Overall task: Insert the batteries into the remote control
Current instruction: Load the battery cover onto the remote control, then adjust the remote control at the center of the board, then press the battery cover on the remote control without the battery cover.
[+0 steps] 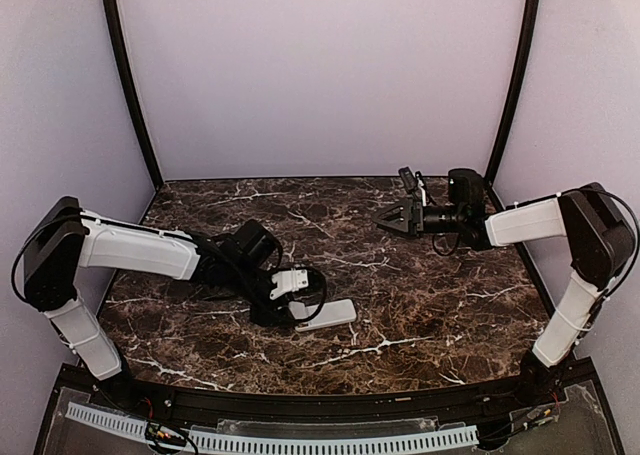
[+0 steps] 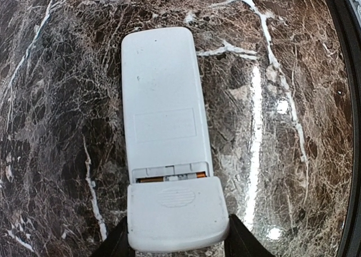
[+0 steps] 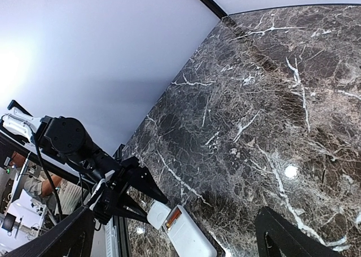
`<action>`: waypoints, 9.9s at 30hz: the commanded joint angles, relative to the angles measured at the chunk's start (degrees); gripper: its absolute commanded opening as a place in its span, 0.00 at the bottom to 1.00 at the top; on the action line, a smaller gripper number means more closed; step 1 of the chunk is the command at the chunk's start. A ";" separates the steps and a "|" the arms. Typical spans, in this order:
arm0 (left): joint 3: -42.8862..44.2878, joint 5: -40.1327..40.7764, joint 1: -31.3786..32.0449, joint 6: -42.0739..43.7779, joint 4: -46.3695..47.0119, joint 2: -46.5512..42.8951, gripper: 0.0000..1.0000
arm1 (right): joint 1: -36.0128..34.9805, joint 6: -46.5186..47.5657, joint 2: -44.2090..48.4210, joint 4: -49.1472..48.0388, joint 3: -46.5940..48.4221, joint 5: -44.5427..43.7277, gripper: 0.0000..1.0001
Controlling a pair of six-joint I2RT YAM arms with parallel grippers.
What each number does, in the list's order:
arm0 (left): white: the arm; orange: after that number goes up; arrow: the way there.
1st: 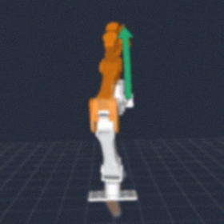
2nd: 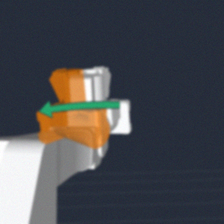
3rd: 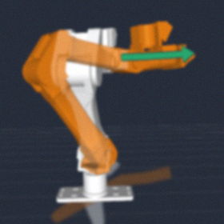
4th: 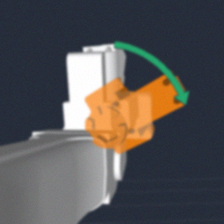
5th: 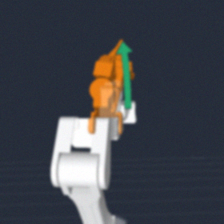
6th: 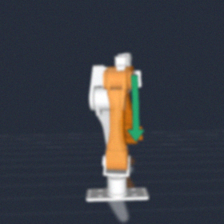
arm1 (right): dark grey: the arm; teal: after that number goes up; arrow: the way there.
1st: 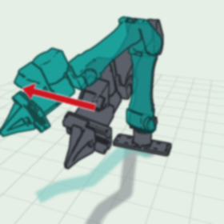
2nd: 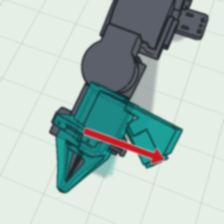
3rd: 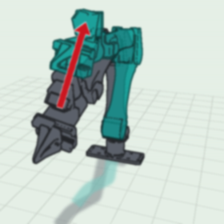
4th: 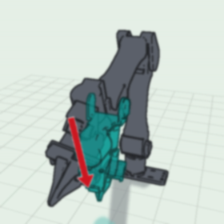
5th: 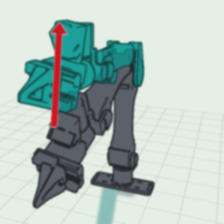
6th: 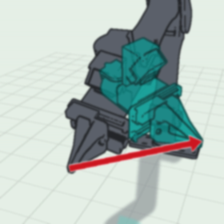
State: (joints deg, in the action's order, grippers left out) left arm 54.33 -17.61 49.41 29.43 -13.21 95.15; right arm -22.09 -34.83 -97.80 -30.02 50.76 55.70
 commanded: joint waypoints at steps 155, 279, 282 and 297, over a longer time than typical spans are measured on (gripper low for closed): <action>-16.79 -6.12 -11.51 -55.93 28.35 -5.45 0.31 | -18.46 52.72 -25.42 55.66 25.98 -0.65 0.50; -10.50 -7.11 -3.70 -55.55 22.76 5.32 0.14 | -26.25 41.95 -22.84 54.52 21.49 -21.62 0.20; -11.20 -7.20 -3.62 -55.84 22.98 5.20 0.14 | -26.26 41.95 -22.77 54.48 21.55 -21.75 0.20; -12.72 -7.75 -2.74 -56.76 22.98 5.61 0.13 | -26.47 41.78 -23.04 54.43 21.40 -21.89 0.20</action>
State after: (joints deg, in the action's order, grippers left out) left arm 43.83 -24.27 44.64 -27.75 13.98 99.44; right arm -46.46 6.76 -118.63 20.47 74.37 38.83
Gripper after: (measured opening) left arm 0.129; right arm 0.200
